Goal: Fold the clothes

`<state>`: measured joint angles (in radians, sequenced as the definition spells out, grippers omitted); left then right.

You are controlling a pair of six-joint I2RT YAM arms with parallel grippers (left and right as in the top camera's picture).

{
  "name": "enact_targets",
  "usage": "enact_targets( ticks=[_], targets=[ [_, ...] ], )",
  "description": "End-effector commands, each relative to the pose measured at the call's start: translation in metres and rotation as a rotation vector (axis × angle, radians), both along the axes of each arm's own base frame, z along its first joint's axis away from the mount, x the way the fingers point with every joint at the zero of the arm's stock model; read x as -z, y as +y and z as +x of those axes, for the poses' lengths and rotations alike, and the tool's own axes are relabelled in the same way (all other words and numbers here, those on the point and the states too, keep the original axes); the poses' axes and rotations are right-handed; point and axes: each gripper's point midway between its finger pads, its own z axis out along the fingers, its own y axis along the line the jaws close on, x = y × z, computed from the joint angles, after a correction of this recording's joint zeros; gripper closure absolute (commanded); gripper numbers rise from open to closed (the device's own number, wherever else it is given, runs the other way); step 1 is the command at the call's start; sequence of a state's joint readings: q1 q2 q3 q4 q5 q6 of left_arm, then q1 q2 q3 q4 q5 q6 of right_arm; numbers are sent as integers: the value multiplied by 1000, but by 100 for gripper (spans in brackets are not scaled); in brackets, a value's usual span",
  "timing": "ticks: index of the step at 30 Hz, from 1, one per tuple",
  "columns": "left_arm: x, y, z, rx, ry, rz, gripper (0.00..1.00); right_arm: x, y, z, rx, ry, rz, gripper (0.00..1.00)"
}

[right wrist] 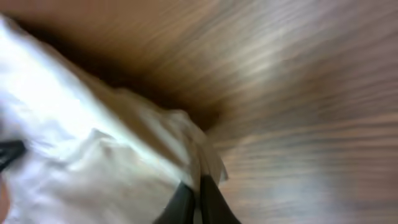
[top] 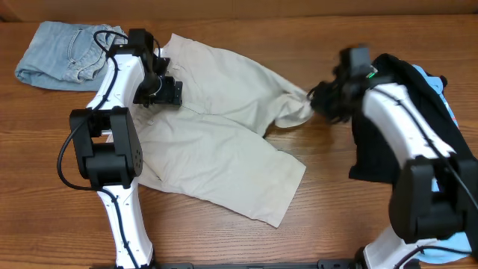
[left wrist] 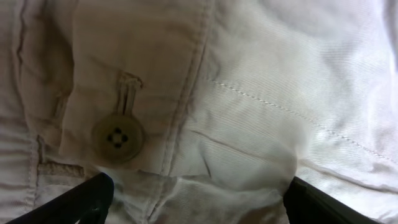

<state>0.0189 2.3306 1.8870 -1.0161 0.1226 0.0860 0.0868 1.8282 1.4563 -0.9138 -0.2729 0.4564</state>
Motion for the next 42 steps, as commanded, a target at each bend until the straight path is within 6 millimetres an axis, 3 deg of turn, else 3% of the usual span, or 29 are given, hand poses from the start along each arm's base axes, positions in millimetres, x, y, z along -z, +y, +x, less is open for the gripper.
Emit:
enact_targets(
  ticks=[1, 3, 5, 8, 13, 15, 17, 18, 20, 23, 26, 30, 32, 35, 38, 42],
  targets=[
    [17, -7, 0, 41, 22, 1, 12, -74, -5, 19, -94, -184, -42, 96],
    [17, -7, 0, 41, 21, 2, 12, -103, 11, 30, -173, -284, -32, 96],
    [17, -7, 0, 41, 19, 2, 12, -111, 27, 36, -205, -333, -24, 96],
    [17, -7, 1, 41, 16, 2, 11, -114, 69, 36, -291, -381, -6, 96],
    [17, -9, 3, 45, 7, 2, 12, -99, 159, 16, -462, -397, 12, 96],
    [17, -10, 4, 47, 4, 2, 12, -81, 202, -8, -530, -361, -10, 96],
    [17, -10, 4, 47, 4, 2, 11, -70, 225, -27, -571, -335, -36, 95],
    [17, -10, 4, 46, 5, 2, 11, -68, 233, -35, -593, -330, -48, 89],
    [17, -9, 4, 45, 5, 2, 11, -66, 243, -47, -621, -333, -71, 63],
    [17, -10, 4, 46, 4, 2, 11, -72, 238, -49, -612, -329, -76, 35],
    [17, -9, 4, 45, 4, 2, 11, -78, 213, -38, -555, -307, -89, 31],
    [17, -9, 4, 45, 4, 2, 11, -74, 153, -13, -415, -241, -119, 26],
    [17, -9, 4, 46, 4, 2, 11, -65, 118, 0, -339, -201, -136, 25],
    [17, -9, 4, 46, 3, 2, 11, -44, 83, 15, -267, -154, -121, 25],
    [17, -9, 4, 45, 4, 2, 11, -13, 69, 24, -240, -93, -35, 25],
    [17, -9, 4, 46, 3, 2, 11, 21, 71, 27, -241, -25, 47, 26]
  ],
)
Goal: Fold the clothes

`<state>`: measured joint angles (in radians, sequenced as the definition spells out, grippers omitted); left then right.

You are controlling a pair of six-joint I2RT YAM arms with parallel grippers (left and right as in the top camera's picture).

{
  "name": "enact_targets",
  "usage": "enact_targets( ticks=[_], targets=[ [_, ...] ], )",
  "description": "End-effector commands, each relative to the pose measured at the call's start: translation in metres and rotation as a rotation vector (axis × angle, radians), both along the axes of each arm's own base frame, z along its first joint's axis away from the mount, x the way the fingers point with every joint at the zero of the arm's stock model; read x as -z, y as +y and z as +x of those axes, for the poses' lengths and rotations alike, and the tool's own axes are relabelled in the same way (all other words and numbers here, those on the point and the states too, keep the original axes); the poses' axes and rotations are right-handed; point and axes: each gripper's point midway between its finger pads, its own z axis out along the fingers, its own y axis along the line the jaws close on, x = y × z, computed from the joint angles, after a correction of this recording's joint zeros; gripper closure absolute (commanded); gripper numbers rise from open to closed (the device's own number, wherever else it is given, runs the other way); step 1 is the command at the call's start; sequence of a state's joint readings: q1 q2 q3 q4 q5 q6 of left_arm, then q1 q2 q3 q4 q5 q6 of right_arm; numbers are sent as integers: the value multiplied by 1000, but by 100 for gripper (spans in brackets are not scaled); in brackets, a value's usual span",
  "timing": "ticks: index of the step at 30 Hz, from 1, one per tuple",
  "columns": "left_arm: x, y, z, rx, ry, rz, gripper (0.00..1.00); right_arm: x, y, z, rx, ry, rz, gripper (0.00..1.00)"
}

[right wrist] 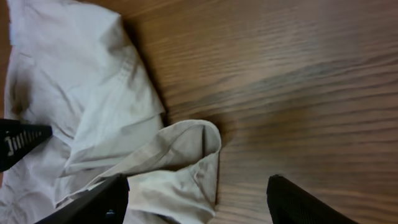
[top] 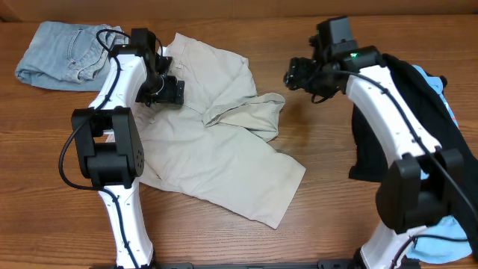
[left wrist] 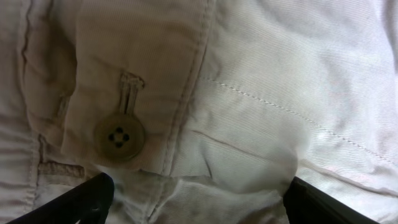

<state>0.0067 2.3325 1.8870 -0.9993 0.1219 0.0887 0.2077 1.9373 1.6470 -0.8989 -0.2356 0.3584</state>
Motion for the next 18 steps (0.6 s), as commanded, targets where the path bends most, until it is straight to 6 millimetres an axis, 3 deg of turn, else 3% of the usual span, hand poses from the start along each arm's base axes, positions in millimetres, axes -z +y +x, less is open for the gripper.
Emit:
enact_targets(
  ticks=[1, 4, 9, 16, 18],
  targets=[
    [17, -4, 0, 31, 18, 1, 11, 48, 19, -10, -52, 129, 90, 27],
    [17, -4, 0, 31, 19, 2, 11, 72, 24, -12, -61, 172, 80, 36],
    [17, -4, 0, 31, 18, 2, 11, 93, 23, -20, -42, 221, 58, 47],
    [17, -4, 1, 31, 15, 1, 11, 104, 21, -18, -41, 199, 54, 52],
    [17, -4, 2, 30, 12, 1, 11, 104, 22, -15, -42, 182, 58, 58]
  ],
)
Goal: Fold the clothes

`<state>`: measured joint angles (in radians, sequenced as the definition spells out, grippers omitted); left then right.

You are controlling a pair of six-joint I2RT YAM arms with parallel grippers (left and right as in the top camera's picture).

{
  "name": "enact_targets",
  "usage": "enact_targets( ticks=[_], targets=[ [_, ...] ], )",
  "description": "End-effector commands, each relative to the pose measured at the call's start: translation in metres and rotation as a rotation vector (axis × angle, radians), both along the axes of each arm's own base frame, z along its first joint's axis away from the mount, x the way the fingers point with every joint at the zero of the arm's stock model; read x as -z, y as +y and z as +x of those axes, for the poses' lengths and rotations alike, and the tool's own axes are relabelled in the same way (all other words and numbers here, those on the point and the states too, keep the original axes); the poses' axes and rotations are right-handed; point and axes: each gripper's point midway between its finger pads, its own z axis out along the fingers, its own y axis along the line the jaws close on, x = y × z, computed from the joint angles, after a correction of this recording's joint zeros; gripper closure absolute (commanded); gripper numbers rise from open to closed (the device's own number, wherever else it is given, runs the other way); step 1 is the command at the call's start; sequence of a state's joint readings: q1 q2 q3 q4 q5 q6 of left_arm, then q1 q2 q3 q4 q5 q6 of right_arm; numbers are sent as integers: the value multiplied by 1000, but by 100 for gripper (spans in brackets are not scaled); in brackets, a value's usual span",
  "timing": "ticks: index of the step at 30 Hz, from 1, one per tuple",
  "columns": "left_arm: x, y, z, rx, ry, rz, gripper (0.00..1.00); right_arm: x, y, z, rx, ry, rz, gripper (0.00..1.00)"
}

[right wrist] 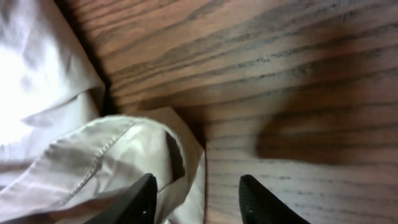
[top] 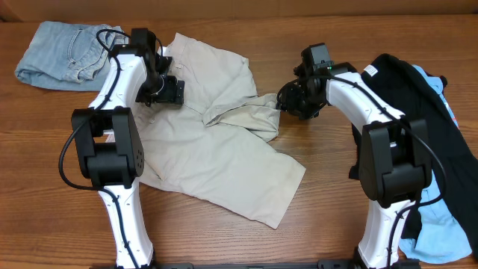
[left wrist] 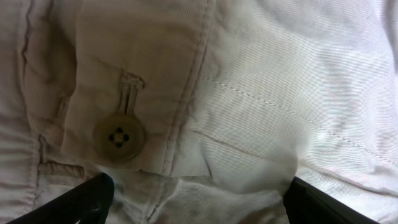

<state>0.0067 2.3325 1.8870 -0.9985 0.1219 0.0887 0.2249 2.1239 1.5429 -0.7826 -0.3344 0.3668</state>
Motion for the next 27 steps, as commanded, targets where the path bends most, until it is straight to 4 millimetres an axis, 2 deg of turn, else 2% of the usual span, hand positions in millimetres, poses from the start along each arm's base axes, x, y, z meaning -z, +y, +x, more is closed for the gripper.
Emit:
enact_targets(
  ticks=[1, 4, 6, 8, 12, 14, 21, 24, 27],
  targets=[
    [17, -4, 2, 31, 12, 1, 11, 1, 1, 2, 2, -13, 3, 63],
    [17, -4, 2, 31, 13, 2, 11, 2, 0, -3, 3, 10, -2, 87],
    [17, -4, 2, 31, 13, 1, 11, 2, -6, -9, 13, 41, -12, 96],
    [17, -4, 2, 31, 12, 1, 11, 0, -17, -15, 37, 71, -33, 96],
    [17, -4, 2, 31, 12, 2, 11, -15, -56, -31, 150, 133, -146, 96],
    [17, -4, 2, 30, 12, 1, 11, -23, -75, -45, 213, 181, -211, 96],
    [17, -4, 3, 27, 9, 1, 11, -16, -109, -82, 294, 309, -410, 95],
    [17, -4, 3, 27, 9, 1, 11, -16, -117, -91, 294, 332, -461, 83],
    [17, -4, 3, 27, 8, 1, 11, -18, -124, -95, 296, 347, -488, 76]
  ],
)
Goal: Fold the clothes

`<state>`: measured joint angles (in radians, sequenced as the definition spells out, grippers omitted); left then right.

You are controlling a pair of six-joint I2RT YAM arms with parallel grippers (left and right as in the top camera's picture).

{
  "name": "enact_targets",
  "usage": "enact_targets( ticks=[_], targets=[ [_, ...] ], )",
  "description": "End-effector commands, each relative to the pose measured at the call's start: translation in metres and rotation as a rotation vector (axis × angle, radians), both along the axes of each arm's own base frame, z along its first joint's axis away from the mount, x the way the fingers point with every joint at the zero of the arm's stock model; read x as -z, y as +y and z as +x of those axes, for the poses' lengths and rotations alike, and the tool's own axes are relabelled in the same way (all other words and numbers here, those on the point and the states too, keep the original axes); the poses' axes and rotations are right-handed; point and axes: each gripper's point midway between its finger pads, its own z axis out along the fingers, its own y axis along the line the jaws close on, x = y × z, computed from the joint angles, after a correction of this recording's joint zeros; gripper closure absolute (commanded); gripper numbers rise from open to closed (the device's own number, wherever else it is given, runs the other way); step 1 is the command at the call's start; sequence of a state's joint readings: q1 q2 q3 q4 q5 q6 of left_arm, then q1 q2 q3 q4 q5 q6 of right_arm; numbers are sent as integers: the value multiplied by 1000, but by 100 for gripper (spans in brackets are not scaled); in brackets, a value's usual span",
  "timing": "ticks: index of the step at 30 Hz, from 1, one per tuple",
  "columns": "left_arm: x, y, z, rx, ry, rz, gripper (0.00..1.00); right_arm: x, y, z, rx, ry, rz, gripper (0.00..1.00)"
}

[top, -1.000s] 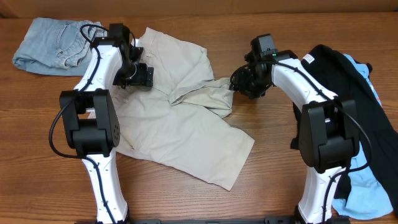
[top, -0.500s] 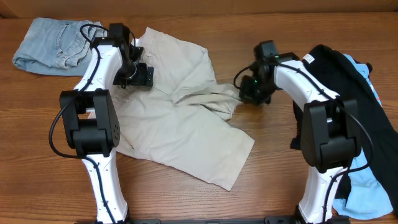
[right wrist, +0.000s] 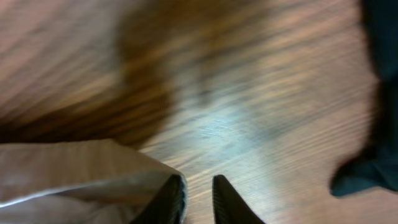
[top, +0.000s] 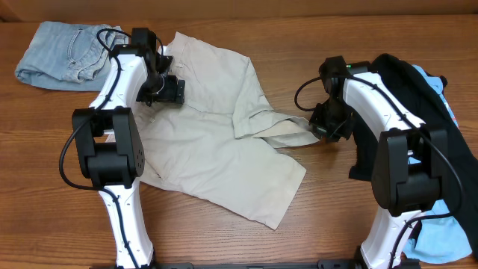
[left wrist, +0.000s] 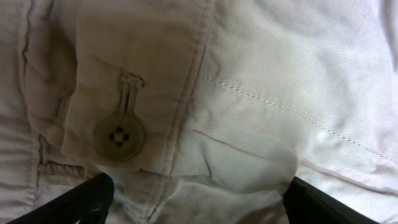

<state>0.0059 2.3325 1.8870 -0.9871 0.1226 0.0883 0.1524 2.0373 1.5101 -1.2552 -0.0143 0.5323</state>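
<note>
Beige shorts [top: 216, 142] lie spread on the wooden table [top: 328, 217]. My left gripper [top: 166, 91] rests on their waistband. In the left wrist view it [left wrist: 199, 208] stands open, fingers wide apart on the cloth just below a round button [left wrist: 119, 137]. My right gripper [top: 323, 128] is low at the end of the far leg [top: 291, 133], which points right. In the right wrist view that gripper [right wrist: 198, 186] has its jaws a narrow gap apart with bare wood between them. The beige hem [right wrist: 68, 177] lies against the outer side of the left finger.
Folded blue jeans [top: 63, 52] lie at the back left corner. A black garment [top: 418, 112] and a light blue one [top: 441, 232] are piled along the right edge, close behind my right arm. The dark cloth [right wrist: 367, 168] also shows in the right wrist view.
My right gripper has moved right and toward the front. The far leg's end, then bunched back on the shorts, now reaches out to the right. The jaws are closer together. My left gripper has not moved.
First my right gripper was shut on the far leg's hem, held out to the right. Then it was open and raised at the back, the leg fallen back folded on the shorts. Then it was low at that hem, half open. Now the leg is drawn out rightward.
</note>
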Motion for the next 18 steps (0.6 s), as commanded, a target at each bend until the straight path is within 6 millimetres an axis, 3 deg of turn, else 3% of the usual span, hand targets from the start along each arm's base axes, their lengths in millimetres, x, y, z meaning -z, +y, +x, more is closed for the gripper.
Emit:
enact_targets(
  ticks=[1, 6, 9, 11, 12, 13, 15, 18],
  targets=[
    [17, -3, 0, 26, 20, 2, 12, -11, -26, -1, 20, -18, -120, 76],
    [17, -3, 0, 26, 20, 2, 11, -27, -37, -2, 6, -8, -134, 72],
    [17, -3, 0, 26, 20, 2, 11, -41, -29, 0, -74, -41, -79, 69],
    [17, -3, 0, 26, 19, 2, 11, -51, -12, 6, -184, -93, 19, 65],
    [17, -3, 1, 21, 18, 1, 11, -64, 14, 14, -316, -177, 126, 62],
    [17, -3, 1, 14, 18, 0, 10, -72, 26, 18, -369, -224, 157, 61],
    [17, -3, 1, 11, 18, -1, 10, -83, 50, 26, -455, -308, 176, 55],
    [17, -3, 1, 0, 20, -2, 9, -90, 90, 36, -573, -402, 190, 39]
  ],
)
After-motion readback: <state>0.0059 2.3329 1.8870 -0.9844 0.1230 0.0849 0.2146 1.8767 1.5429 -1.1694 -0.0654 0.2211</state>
